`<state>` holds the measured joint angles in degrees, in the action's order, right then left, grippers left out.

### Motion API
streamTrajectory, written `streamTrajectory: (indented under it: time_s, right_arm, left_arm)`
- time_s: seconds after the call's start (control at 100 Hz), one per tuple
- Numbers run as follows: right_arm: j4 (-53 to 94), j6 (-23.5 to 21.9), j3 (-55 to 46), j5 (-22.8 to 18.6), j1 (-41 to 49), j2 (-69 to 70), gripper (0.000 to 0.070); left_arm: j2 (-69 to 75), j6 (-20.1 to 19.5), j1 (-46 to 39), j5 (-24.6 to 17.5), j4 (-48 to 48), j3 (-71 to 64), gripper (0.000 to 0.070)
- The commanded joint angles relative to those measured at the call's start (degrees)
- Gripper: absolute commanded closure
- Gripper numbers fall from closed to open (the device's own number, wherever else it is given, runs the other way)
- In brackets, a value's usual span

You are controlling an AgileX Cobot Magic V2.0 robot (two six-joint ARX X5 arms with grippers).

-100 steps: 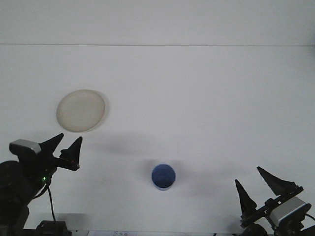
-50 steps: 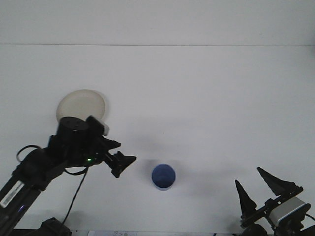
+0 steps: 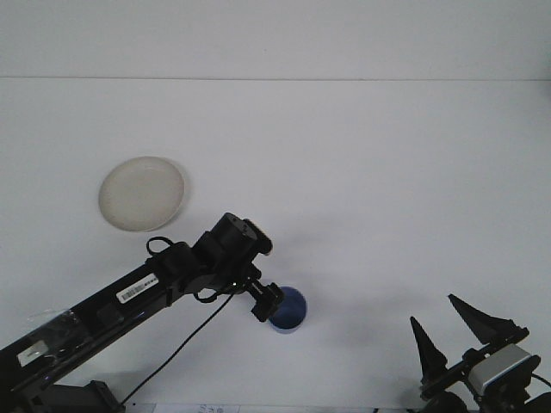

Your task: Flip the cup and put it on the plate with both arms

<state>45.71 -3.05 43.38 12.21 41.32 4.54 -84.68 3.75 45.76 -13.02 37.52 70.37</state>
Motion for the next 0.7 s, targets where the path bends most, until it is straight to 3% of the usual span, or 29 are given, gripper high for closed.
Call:
streamTrajectory:
  time_s: [0.0,0.4,0.54,0.62,0.69]
  right_arm:
    - [-0.5,-0.6,0.5,0.1,0.5,0.0,0.0194]
    - [-0.5,-0.6,0.5,0.1,0.5,0.0,0.0195]
    - [-0.5,-0.6,0.4,0.1,0.5,0.0,0.0195]
    - [-0.5,-0.6,0.4,0.1,0.5,0.0,0.0195]
    - [-0.4,-0.6,0.4,0.1,0.5,0.0,0.0195]
  left_arm:
    - [-2.0,-0.3,0.7,1.7,-0.2,1.5,0.0150]
    - [-7.8,-0.8,2.7,1.9,-2.8,1.5,0.0161]
    - [-8.7,-1.4,3.1,1.9,-3.3,1.5,0.0289]
    - [-9.3,-1.4,3.3,1.9,-2.9,1.5,0.0303]
    - [-9.7,-1.4,3.4,1.9,-2.8,1.5,0.0389]
